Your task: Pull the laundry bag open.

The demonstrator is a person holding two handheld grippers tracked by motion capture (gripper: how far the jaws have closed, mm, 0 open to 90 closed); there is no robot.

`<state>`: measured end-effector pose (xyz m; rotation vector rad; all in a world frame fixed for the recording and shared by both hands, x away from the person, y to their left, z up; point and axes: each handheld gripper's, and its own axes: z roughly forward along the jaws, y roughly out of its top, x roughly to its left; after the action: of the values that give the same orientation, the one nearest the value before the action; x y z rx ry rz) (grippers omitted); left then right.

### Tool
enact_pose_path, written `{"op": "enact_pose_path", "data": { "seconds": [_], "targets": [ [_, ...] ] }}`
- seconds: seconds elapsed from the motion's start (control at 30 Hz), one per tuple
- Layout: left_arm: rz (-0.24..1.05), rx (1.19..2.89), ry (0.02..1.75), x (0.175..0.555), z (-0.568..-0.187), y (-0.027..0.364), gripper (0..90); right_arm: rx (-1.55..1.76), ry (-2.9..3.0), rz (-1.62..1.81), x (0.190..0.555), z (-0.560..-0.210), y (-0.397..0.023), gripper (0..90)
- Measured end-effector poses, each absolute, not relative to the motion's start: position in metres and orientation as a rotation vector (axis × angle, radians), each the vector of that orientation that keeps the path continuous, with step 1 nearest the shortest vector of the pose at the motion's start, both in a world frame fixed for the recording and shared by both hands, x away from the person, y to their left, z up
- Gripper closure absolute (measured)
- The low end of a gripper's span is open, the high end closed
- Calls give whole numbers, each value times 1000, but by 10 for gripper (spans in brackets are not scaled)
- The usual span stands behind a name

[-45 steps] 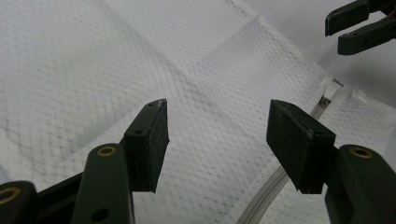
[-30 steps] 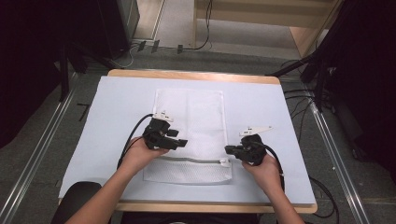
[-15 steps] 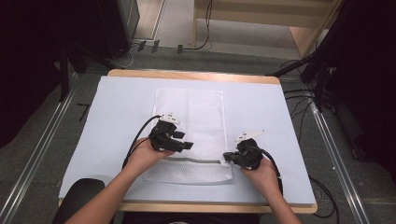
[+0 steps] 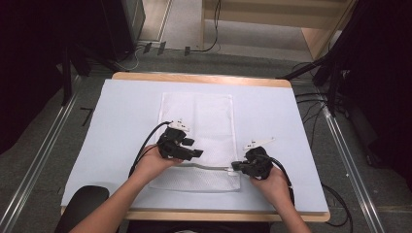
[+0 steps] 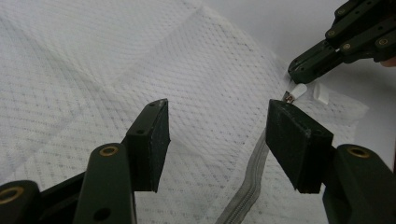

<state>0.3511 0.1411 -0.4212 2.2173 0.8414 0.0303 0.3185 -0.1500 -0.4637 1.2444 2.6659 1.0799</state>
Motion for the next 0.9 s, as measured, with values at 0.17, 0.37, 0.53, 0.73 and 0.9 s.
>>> {"op": "enact_pose_path", "data": {
  "seconds": [0.17,0.37,0.53,0.73,0.9],
  "targets": [
    [31,2222,835,351,-421,140,409,1245,2675,1089,317,-464,-149,900],
    [28,2221,836,350,-421,139,410,1234,2685,1096,315,-462,-145,900],
    [30,2220,831,349,-421,139,411,1195,2669,1111,306,-456,-143,900],
    [22,2227,826,348,-423,135,415,1163,2687,1137,307,-457,-136,900],
    [12,2231,815,348,-425,131,417,1130,2672,1138,309,-455,-133,900]
  ]
}}
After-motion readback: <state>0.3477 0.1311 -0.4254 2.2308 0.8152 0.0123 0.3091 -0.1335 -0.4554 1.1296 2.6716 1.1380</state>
